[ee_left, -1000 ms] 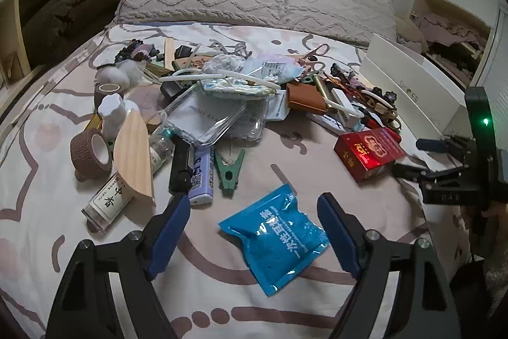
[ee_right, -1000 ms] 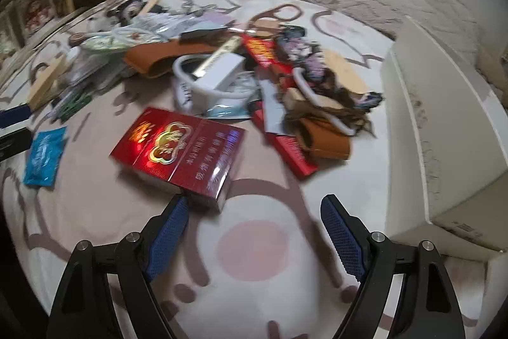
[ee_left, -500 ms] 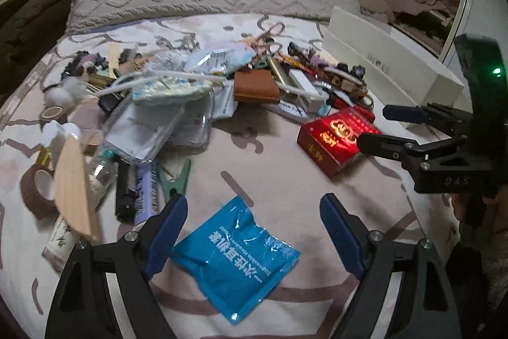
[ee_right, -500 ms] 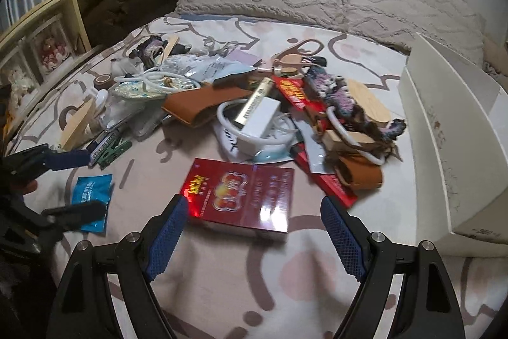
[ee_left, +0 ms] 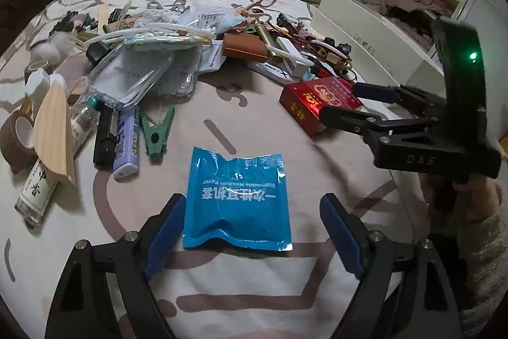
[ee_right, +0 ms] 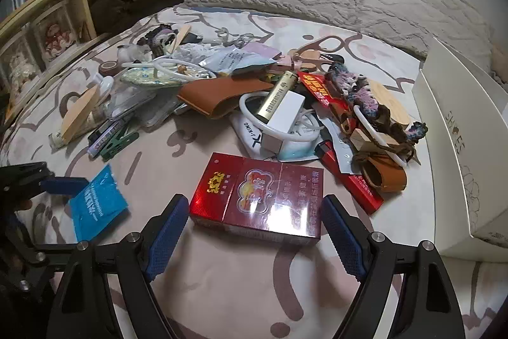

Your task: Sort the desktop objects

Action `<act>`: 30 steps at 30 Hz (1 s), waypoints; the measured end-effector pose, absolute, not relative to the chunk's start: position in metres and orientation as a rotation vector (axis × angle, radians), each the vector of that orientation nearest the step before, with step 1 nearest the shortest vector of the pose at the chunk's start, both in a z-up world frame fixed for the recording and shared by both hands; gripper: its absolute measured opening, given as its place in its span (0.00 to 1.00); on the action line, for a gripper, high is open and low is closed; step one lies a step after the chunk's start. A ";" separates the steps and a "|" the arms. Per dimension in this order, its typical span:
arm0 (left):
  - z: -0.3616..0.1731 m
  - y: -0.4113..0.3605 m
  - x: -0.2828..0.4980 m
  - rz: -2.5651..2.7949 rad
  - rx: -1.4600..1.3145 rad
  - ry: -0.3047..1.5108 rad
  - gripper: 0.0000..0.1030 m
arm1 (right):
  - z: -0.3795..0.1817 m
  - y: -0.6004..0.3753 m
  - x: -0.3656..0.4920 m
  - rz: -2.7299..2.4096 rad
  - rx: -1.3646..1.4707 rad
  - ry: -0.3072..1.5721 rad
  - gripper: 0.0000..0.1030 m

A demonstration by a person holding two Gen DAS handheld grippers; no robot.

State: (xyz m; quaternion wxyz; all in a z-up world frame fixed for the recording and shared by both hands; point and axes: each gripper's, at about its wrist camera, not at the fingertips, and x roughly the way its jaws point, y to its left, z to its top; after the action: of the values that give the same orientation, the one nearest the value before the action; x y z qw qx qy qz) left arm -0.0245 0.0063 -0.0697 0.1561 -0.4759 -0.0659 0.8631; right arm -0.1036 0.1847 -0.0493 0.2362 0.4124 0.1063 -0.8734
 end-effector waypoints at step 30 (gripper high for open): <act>-0.085 0.014 -0.032 2.615 -1.376 -0.102 0.95 | -0.066 0.177 -0.112 -2.443 1.216 0.322 0.96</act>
State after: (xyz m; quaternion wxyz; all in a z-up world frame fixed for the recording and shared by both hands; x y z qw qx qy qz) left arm -0.0323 0.0138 -0.0846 0.0923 -0.4636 -0.0342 0.8806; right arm -0.1123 0.1768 -0.0663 0.1957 0.4339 0.1148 -0.8719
